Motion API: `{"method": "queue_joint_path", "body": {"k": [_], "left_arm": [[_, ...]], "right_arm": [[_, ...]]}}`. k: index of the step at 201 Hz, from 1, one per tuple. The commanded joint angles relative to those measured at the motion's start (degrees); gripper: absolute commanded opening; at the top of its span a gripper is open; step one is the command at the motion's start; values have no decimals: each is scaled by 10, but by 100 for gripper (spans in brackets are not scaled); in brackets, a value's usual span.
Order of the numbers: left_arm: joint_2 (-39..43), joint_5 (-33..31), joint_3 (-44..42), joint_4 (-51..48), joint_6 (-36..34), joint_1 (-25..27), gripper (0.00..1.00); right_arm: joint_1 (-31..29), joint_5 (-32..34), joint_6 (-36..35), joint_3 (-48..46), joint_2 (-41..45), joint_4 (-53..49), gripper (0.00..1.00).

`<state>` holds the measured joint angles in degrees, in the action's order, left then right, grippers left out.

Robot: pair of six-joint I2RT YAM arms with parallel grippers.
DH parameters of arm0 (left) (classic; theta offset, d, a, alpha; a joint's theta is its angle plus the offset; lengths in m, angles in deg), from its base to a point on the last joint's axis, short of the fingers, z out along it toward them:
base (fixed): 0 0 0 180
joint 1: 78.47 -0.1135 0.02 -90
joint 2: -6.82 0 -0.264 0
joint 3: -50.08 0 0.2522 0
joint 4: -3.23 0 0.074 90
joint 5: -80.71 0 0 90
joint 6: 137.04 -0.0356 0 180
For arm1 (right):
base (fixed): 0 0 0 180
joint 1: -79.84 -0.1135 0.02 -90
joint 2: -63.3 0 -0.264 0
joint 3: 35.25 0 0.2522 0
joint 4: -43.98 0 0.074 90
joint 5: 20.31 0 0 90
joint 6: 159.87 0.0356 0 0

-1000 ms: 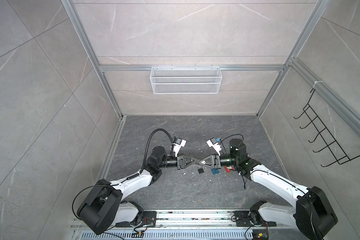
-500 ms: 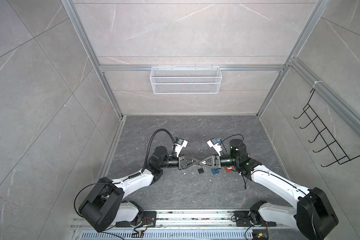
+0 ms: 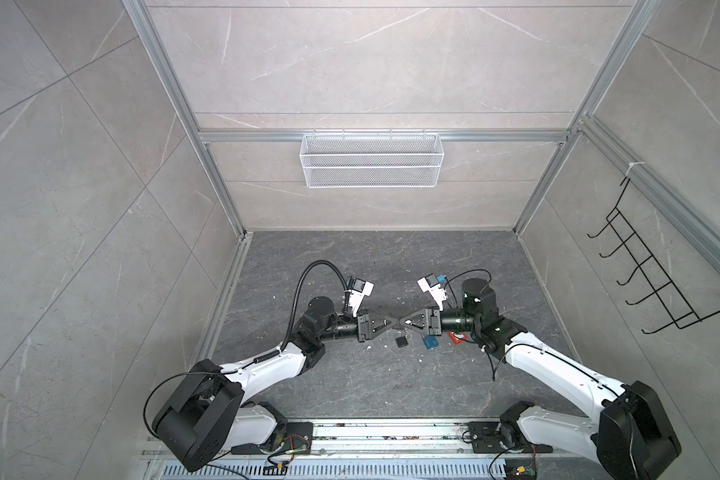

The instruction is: Lock with the key

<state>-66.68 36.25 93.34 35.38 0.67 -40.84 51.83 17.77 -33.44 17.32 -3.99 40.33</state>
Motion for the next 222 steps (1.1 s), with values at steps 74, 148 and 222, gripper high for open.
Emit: {"method": "queue_joint_path", "body": {"k": [74,148,222], "left_arm": [[23,3,-2,37,-1,-18,0],[23,2,-4,44,9,-20,0],[20,-1,-2,43,9,-23,0]], "right_arm": [[7,12,12,-19,36,6,24],[7,-1,25,-25,28,33,18],[8,-9,33,-37,31,41,10]]}}
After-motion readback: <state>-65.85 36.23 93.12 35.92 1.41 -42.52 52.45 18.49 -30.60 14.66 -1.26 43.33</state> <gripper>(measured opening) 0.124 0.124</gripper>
